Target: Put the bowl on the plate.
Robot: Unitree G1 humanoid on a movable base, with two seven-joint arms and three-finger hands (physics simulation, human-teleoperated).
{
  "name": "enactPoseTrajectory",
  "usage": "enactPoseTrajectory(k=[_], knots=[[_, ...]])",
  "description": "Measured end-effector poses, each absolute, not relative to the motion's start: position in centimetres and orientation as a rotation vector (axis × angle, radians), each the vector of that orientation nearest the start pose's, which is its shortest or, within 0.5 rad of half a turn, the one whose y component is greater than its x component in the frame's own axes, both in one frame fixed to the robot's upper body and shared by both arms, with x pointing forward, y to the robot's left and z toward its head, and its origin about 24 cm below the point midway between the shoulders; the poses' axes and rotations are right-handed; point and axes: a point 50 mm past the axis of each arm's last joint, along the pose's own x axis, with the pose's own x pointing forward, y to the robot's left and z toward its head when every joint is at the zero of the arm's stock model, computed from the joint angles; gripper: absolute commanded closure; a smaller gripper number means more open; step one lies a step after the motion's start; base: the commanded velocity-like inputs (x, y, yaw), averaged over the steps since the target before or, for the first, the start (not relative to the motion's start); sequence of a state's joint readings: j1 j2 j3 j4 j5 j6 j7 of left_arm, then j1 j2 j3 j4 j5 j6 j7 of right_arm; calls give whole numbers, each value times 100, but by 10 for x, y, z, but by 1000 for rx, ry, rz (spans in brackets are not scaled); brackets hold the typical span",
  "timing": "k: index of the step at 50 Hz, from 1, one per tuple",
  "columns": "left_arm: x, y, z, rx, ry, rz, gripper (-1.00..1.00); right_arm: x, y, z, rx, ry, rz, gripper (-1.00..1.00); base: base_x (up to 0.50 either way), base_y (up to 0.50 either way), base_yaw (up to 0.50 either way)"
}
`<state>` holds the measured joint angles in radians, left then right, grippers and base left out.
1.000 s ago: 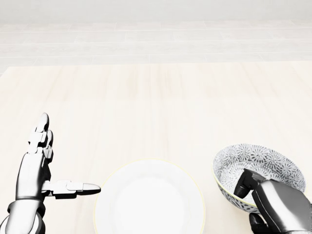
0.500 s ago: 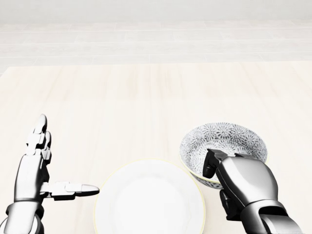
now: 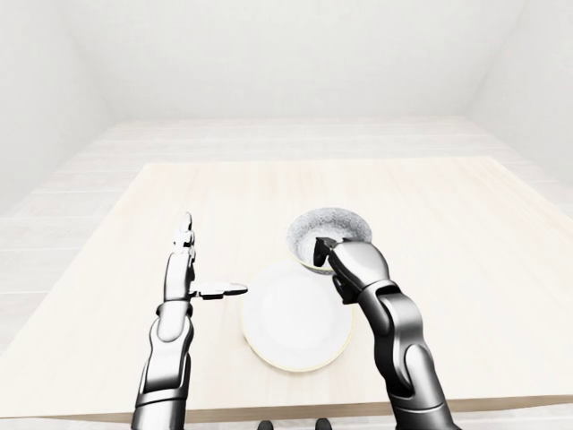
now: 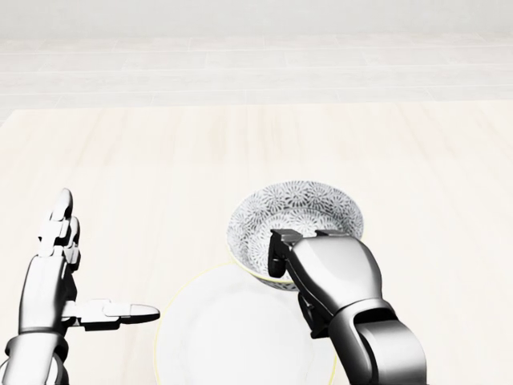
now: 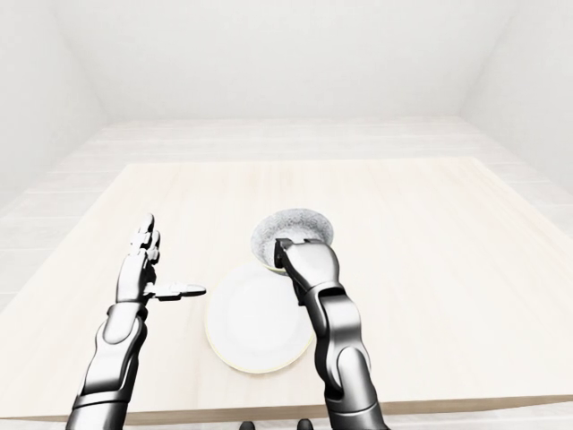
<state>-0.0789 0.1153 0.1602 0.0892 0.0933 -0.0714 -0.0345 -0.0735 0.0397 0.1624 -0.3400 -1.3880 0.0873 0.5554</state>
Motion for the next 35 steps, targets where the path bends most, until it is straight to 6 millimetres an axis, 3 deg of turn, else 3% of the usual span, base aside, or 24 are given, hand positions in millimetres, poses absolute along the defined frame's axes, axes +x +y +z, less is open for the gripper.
enactPoseTrajectory(k=[17, 35], knots=[[267, 205, 55, 206, -60, 110, -100, 249, -74, 106, -1304, -92, 343, 80, 0, 0, 0], [269, 208, 57, 215, -66, 116, -100, 235, -57, 100, -1253, -138, 394, 83, 0, 0, 0]])
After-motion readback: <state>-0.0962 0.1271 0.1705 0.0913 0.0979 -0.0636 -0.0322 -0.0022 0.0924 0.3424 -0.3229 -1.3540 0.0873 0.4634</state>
